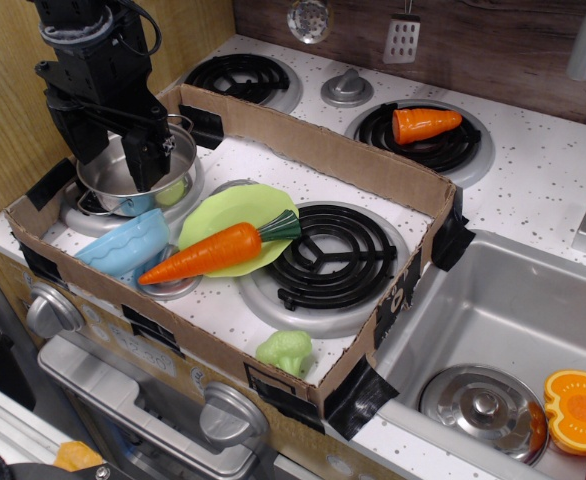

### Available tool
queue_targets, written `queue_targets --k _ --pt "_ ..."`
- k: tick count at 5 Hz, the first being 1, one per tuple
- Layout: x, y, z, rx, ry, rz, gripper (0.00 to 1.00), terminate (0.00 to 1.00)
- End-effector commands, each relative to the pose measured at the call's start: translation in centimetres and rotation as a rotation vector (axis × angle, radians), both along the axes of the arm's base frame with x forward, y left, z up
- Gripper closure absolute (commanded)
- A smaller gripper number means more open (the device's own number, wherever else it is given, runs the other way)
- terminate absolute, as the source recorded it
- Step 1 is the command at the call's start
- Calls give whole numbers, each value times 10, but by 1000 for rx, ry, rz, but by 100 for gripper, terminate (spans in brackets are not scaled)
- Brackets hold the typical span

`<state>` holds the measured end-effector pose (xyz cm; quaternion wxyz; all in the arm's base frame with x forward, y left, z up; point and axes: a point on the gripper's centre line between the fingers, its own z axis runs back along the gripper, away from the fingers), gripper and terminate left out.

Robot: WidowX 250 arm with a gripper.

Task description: Take carrot off plate

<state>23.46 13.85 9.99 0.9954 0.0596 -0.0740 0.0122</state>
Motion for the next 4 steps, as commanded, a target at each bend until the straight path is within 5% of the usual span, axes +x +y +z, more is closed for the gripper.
queue_targets --k 1,3,4 --pt "0 0 0 0 0 0 0 0" --pt "12 -26 21 136 -36 -304 0 0" --pt "11 -42 26 100 -37 -411 0 0"
